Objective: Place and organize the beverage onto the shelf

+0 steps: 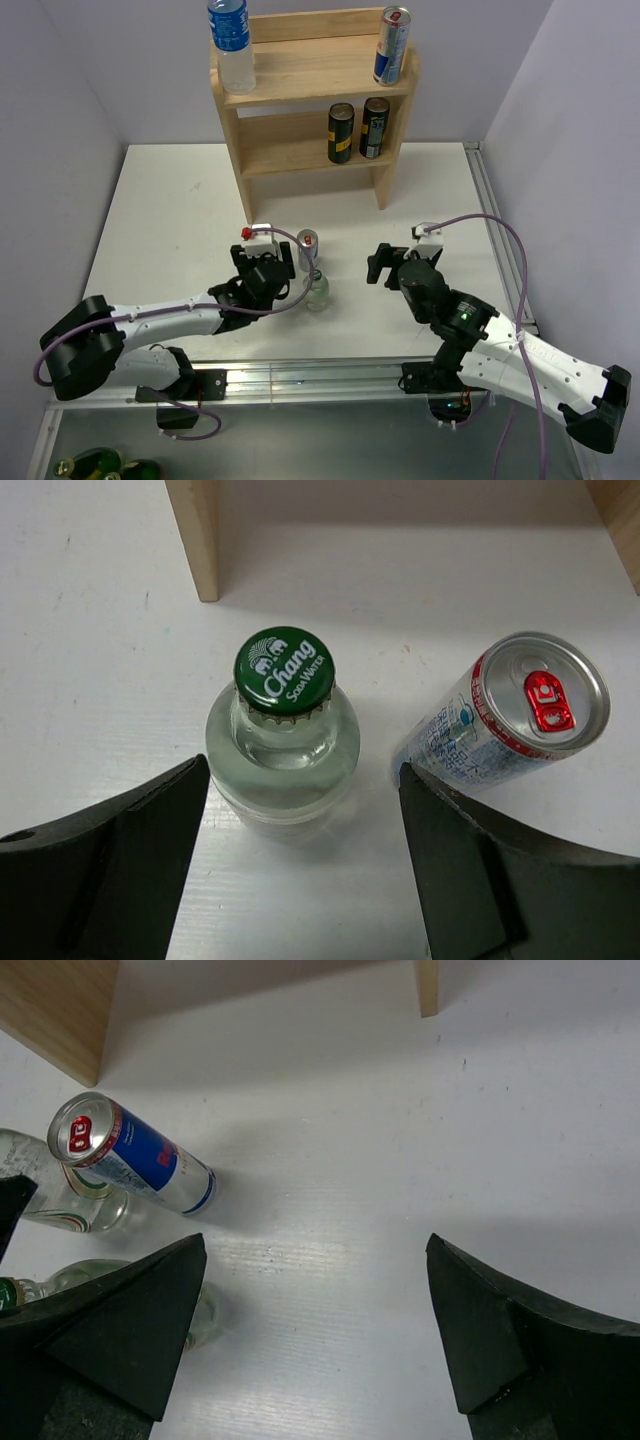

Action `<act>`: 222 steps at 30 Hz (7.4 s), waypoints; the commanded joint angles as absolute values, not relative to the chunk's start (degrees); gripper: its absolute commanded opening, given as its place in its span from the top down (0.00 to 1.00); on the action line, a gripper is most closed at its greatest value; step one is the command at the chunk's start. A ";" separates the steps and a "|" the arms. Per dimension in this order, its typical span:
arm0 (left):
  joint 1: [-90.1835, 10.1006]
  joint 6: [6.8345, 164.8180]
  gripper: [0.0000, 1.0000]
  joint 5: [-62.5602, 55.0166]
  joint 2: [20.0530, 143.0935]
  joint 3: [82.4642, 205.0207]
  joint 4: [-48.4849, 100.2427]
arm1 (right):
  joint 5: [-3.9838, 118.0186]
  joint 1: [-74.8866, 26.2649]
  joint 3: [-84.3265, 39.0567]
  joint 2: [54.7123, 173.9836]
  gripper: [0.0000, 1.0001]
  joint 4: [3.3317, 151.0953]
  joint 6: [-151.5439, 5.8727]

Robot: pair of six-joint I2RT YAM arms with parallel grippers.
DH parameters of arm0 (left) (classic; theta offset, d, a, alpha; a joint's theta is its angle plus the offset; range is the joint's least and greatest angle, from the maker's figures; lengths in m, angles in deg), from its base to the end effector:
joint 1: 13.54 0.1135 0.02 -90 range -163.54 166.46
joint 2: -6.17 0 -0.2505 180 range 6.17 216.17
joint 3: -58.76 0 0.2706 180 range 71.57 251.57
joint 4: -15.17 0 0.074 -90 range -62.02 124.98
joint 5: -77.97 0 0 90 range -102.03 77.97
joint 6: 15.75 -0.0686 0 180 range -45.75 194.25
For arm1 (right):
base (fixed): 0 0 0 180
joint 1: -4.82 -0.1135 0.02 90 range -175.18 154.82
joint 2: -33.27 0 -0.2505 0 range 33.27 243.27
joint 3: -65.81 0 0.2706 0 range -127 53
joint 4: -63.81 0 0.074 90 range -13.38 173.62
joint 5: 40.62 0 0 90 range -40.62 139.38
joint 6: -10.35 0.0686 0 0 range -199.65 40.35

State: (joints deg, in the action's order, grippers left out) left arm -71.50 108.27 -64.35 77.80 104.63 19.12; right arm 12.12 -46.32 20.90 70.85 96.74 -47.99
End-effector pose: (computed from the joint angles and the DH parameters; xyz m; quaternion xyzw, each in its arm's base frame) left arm 0.1975 -0.2132 0.1762 -0.0556 0.8052 -0.0593 0.5874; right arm 0.1615 0.1342 0.2452 0.0321 0.8191 0.1312 0.5575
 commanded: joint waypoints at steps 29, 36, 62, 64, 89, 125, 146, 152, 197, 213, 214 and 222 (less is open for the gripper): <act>-63.38 102.81 0.23 -61.78 98.97 103.65 -8.40 | 12.11 -46.51 21.45 69.04 0.02 95.87 -48.45; -63.20 102.11 0.28 -62.92 103.28 104.27 -12.53 | 12.02 -46.60 21.71 69.39 0.02 95.87 -48.27; -63.38 103.61 1.00 -65.65 95.39 109.10 2.39 | 11.58 -46.60 22.24 69.48 0.02 95.34 -48.27; -63.46 102.82 1.00 -65.30 92.50 110.94 4.94 | 11.58 -46.51 22.33 69.48 0.02 95.08 -48.27; -54.94 78.21 1.00 -55.63 95.37 150.14 9.88 | 10.88 -46.51 22.94 68.07 0.02 94.55 -48.54; -44.57 82.42 0.96 -54.75 101.44 153.14 10.58 | 10.44 -46.51 23.12 68.60 0.02 94.81 -48.10; -44.30 82.42 0.19 -56.50 100.39 150.67 8.74 | 10.44 -46.43 23.12 68.69 0.02 94.72 -48.10; -44.30 82.25 0.14 -57.12 100.56 150.76 8.65 | 10.62 -46.51 23.12 68.69 0.02 94.72 -48.19; -44.48 88.65 0.10 -62.66 85.89 138.73 14.53 | 10.62 -46.43 23.47 68.77 0.02 94.37 -47.83; -44.57 93.22 0.10 -58.98 85.00 131.78 14.88 | 10.09 -46.42 23.64 67.37 0.02 94.81 -47.48; -44.57 94.71 0.11 -56.62 86.22 131.26 14.63 | 10.00 -46.51 23.73 67.46 0.02 94.81 -47.48; -46.50 99.56 0.11 -52.02 93.62 130.19 8.56 | 9.91 -46.51 23.55 67.90 0.02 94.72 -47.75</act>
State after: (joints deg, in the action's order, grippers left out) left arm -45.60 97.19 -55.30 92.29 129.16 12.50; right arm 11.38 -46.32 23.46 68.27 95.91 -48.10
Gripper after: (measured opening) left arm 0.891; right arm 0.981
